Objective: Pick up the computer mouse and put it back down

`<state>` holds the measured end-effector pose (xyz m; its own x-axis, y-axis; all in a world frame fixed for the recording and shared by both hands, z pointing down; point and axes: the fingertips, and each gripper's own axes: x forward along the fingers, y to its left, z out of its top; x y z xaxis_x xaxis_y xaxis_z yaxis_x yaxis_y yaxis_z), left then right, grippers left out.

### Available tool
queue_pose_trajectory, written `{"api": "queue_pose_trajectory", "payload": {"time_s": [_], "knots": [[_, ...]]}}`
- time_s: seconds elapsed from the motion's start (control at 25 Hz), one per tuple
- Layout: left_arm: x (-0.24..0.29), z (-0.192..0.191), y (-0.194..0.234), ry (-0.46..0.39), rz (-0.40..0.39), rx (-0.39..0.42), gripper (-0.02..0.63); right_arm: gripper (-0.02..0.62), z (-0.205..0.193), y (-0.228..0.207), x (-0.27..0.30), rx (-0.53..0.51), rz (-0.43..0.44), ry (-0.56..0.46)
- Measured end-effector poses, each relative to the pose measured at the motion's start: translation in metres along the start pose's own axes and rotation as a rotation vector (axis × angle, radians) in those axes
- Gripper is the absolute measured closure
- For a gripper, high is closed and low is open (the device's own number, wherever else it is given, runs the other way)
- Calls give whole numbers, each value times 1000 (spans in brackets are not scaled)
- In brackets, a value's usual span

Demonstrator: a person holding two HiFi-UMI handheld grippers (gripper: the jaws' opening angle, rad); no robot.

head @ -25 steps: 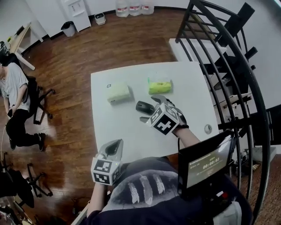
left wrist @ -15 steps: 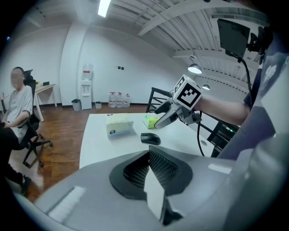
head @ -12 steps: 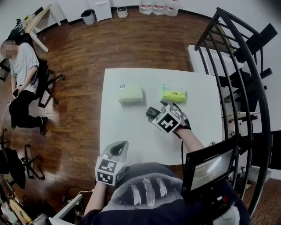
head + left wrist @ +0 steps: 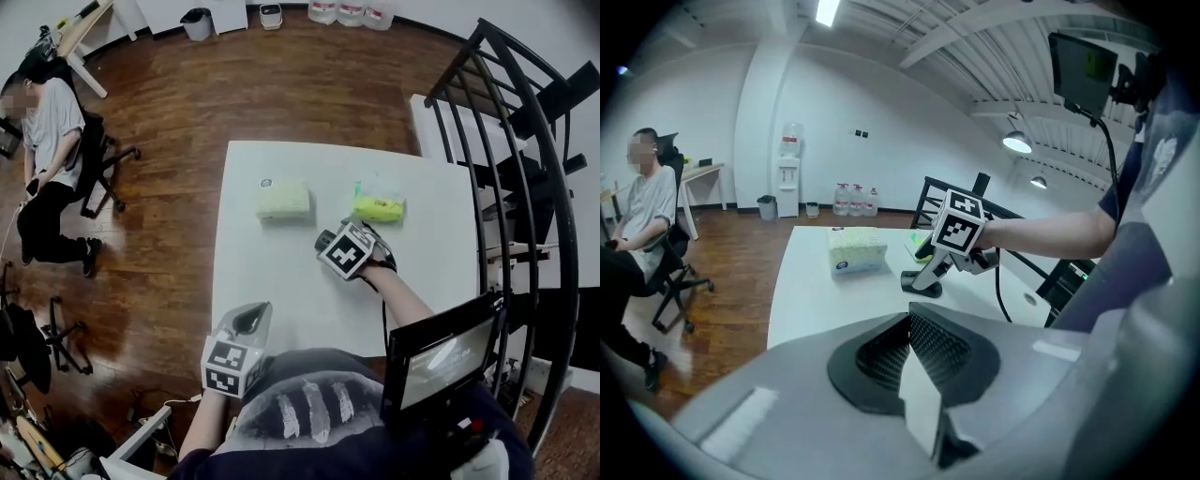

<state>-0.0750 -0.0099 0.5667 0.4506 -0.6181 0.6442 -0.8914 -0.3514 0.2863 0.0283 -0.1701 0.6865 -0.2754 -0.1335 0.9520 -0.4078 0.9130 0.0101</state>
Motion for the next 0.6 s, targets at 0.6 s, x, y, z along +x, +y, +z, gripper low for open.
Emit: {"api": "queue_pose_trajectory", "payload": {"time_s": [0.6], "knots": [[9,7,-1,14,-1,-7,591,169,-23,-5,34,0,37,85]]}}
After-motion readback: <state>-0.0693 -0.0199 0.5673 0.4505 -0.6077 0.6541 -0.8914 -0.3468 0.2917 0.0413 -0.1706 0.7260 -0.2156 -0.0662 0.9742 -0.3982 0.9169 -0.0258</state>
